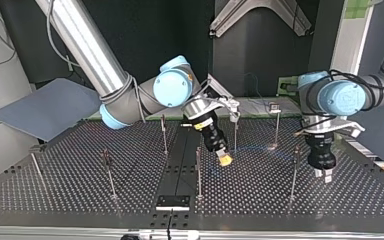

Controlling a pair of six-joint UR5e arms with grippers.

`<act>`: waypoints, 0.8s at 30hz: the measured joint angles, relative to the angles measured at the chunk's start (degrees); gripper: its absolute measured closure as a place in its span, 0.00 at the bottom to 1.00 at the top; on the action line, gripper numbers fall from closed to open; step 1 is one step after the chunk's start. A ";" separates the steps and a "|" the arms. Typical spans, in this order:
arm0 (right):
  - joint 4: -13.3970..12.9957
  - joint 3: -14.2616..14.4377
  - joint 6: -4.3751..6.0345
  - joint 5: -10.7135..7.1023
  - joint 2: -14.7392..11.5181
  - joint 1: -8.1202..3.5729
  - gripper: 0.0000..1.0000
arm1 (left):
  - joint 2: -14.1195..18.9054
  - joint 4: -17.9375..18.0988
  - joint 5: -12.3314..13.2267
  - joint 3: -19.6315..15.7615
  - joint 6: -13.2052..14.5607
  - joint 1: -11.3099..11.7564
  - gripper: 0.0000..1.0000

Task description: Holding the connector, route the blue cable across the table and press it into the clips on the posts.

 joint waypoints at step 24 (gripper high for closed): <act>0.08 -0.02 -0.01 0.21 -0.05 0.34 1.00 | 6.85 -11.41 -3.62 -7.01 -2.70 -1.78 0.02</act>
